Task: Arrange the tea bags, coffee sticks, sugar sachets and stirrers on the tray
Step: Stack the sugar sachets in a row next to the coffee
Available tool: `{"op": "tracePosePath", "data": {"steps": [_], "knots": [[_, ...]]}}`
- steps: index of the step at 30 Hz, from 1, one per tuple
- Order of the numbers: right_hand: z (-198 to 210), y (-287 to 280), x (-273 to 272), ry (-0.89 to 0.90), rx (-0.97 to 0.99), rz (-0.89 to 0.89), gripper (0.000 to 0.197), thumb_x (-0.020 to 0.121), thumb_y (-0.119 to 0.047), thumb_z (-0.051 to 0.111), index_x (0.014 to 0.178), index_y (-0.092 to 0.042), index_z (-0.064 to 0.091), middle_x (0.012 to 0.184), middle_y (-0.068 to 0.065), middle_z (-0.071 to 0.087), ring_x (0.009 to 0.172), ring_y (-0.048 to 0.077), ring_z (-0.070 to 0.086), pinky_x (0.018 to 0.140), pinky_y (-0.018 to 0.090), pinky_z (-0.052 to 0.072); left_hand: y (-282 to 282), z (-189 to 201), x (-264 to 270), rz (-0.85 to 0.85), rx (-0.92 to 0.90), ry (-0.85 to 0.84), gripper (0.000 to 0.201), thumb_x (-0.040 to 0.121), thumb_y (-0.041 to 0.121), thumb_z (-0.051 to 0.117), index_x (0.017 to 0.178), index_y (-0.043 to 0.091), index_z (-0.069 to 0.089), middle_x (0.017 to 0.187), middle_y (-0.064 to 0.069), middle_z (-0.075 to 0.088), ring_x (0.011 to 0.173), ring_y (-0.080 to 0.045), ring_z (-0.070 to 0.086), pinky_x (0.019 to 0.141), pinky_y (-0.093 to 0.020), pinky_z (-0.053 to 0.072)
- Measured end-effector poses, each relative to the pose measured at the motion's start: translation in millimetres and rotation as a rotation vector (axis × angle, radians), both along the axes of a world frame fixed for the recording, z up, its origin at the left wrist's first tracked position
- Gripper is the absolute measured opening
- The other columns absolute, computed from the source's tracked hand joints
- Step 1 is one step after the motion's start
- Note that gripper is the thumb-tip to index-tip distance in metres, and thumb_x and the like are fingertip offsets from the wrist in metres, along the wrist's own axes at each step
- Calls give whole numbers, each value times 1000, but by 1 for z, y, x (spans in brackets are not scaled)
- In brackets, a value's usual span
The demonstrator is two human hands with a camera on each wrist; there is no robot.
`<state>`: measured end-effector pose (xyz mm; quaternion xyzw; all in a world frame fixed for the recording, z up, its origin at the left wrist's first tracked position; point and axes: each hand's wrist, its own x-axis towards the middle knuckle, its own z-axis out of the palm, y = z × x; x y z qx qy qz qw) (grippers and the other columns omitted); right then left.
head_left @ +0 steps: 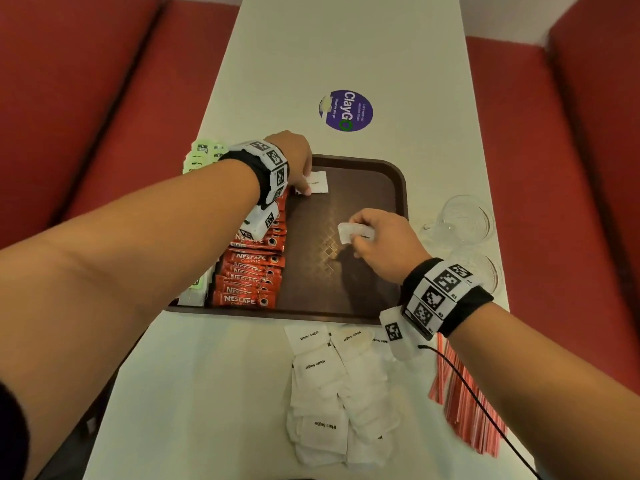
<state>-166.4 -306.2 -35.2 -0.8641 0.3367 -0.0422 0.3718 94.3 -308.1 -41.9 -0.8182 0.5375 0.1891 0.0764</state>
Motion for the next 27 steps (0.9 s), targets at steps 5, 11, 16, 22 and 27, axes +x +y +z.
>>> {"op": "tracePosePath", "data": {"steps": [5,11,16,22,27], "knots": [[0,-2,1,-12,42,-21,13,92,-16,61,101,-26,61,85,-9,65,79,13,66,74,33,57,-1,-3,2,-35,34,-58,37,79,40,80,111,24,72,116,0,67,107,-24,61,83,-32,48],[2,-2,-4,-11,79,-57,14,93,-15,61,102,-25,59,90,-6,66,81,14,68,76,38,61,-3,4,4,-34,37,-87,35,80,36,79,112,24,73,115,-1,68,104,-25,62,80,-30,47],[5,-3,-2,-35,58,-88,10,94,-15,62,98,-24,59,88,-2,68,79,14,70,79,41,60,2,4,-2,-29,10,-69,39,81,42,77,114,22,71,115,-1,67,104,-25,61,81,-32,48],[8,-3,2,-64,76,-107,11,97,-22,63,109,-21,61,90,1,70,64,10,70,71,26,59,28,25,-20,-18,-290,146,35,93,51,58,111,24,71,106,4,69,98,-17,61,83,-32,48],[8,-3,6,-121,115,-109,9,97,-24,64,104,-19,62,81,2,71,59,12,70,70,38,62,62,54,-56,-211,-270,476,32,84,56,68,101,30,74,89,16,69,81,-2,61,71,-21,46]]}}
